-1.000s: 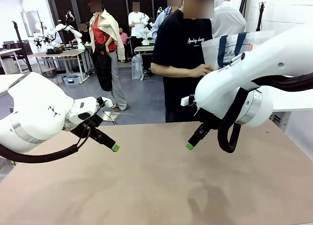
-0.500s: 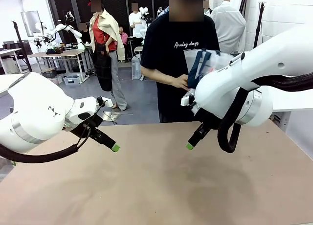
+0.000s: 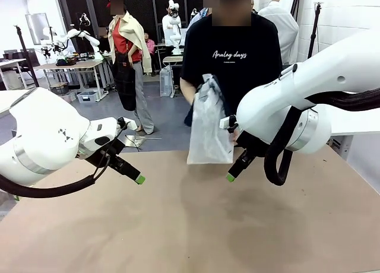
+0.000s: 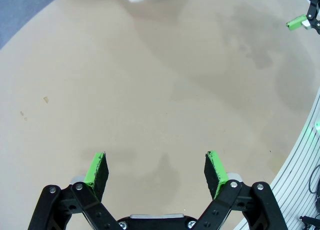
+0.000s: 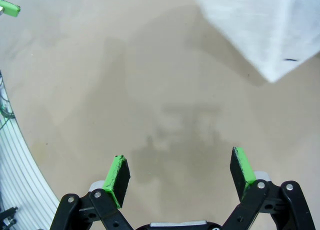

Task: Transfer purchased items from the store into the shopping bag.
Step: Open the Reusable shopping bag in the center of the table.

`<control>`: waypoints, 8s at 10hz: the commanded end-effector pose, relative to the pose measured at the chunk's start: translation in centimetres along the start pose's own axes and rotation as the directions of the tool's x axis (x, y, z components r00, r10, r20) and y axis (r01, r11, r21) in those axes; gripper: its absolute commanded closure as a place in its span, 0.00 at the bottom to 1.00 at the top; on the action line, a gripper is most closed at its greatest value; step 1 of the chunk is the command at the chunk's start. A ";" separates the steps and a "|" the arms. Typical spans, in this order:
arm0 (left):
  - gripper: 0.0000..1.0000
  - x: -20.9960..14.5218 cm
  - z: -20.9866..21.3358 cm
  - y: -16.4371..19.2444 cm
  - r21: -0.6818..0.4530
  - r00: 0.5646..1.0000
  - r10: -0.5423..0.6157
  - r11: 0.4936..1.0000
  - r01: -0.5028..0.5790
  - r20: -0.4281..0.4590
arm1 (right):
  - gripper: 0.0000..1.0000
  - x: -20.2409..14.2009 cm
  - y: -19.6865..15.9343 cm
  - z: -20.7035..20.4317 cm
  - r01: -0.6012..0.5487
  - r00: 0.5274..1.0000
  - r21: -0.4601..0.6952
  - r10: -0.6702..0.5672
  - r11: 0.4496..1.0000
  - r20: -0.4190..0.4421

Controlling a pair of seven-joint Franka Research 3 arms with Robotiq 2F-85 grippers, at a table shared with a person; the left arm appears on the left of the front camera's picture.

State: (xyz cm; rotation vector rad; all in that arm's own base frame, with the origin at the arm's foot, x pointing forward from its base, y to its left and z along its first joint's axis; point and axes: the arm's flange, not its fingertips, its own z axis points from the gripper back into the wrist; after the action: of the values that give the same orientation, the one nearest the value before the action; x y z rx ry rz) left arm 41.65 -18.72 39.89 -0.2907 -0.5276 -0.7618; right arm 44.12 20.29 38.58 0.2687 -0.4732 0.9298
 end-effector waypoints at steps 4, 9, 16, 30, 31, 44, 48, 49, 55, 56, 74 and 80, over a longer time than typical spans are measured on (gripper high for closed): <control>0.00 0.0 0.1 0.1 -0.011 1.000 0.009 1.000 -0.009 0.007 | 0.00 -0.1 0.0 0.0 0.004 1.000 0.002 -0.004 1.000 0.003; 0.00 0.0 0.1 0.1 -0.011 1.000 0.009 1.000 -0.009 0.007 | 0.00 -0.1 0.0 0.0 0.004 1.000 0.002 -0.004 1.000 0.003; 0.00 0.0 0.1 0.1 -0.011 1.000 0.009 1.000 -0.009 0.007 | 0.00 -0.1 0.0 0.0 0.004 1.000 0.002 -0.004 1.000 0.003; 0.00 0.0 0.1 0.1 -0.011 1.000 0.009 1.000 -0.009 0.007 | 0.00 -0.1 0.0 0.0 0.004 1.000 0.002 -0.004 1.000 0.003; 0.00 0.0 0.1 0.1 -0.011 1.000 0.009 1.000 -0.009 0.007 | 0.00 -0.1 0.0 0.0 0.004 1.000 0.002 -0.004 1.000 0.003; 0.00 3.9 2.5 -1.4 -0.092 0.996 0.067 0.993 -0.071 -0.054 | 0.00 2.4 -2.4 4.2 0.188 0.981 0.037 -0.186 0.981 -0.055; 0.00 11.6 5.7 -2.5 -0.077 0.977 0.170 0.980 -0.181 -0.128 | 0.00 11.2 -5.1 10.2 0.283 0.950 -0.016 -0.283 0.959 -0.130; 0.00 14.1 6.7 -2.7 -0.059 0.973 0.201 0.976 -0.208 -0.114 | 0.00 14.0 -5.9 11.3 0.308 0.938 -0.035 -0.309 0.951 -0.157; 0.00 17.6 8.8 -2.5 -0.087 0.961 0.263 0.959 -0.270 -0.084 | 0.00 17.5 -6.0 13.7 0.319 0.936 -0.078 -0.327 0.945 -0.133; 0.00 19.0 8.5 -2.1 -0.095 0.957 0.280 0.953 -0.287 -0.081 | 0.00 19.4 -6.2 13.8 0.299 0.942 -0.075 -0.307 0.951 -0.135; 0.00 19.8 2.0 -1.5 -0.001 0.786 0.599 0.795 -0.606 -0.150 | 0.00 24.4 -3.9 4.6 0.464 0.821 -0.083 -0.463 0.882 -0.334; 0.91 18.6 1.4 -1.5 0.000 0.787 0.597 0.797 -0.604 -0.152 | 0.95 23.1 -5.0 4.0 0.533 0.792 -0.070 -0.527 0.843 -0.308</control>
State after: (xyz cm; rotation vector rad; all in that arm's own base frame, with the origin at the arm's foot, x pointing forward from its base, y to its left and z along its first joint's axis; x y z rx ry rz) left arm 51.60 -30.57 51.51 -0.4135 -0.2327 -0.1601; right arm 59.20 32.23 53.57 0.2113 -0.0576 0.4375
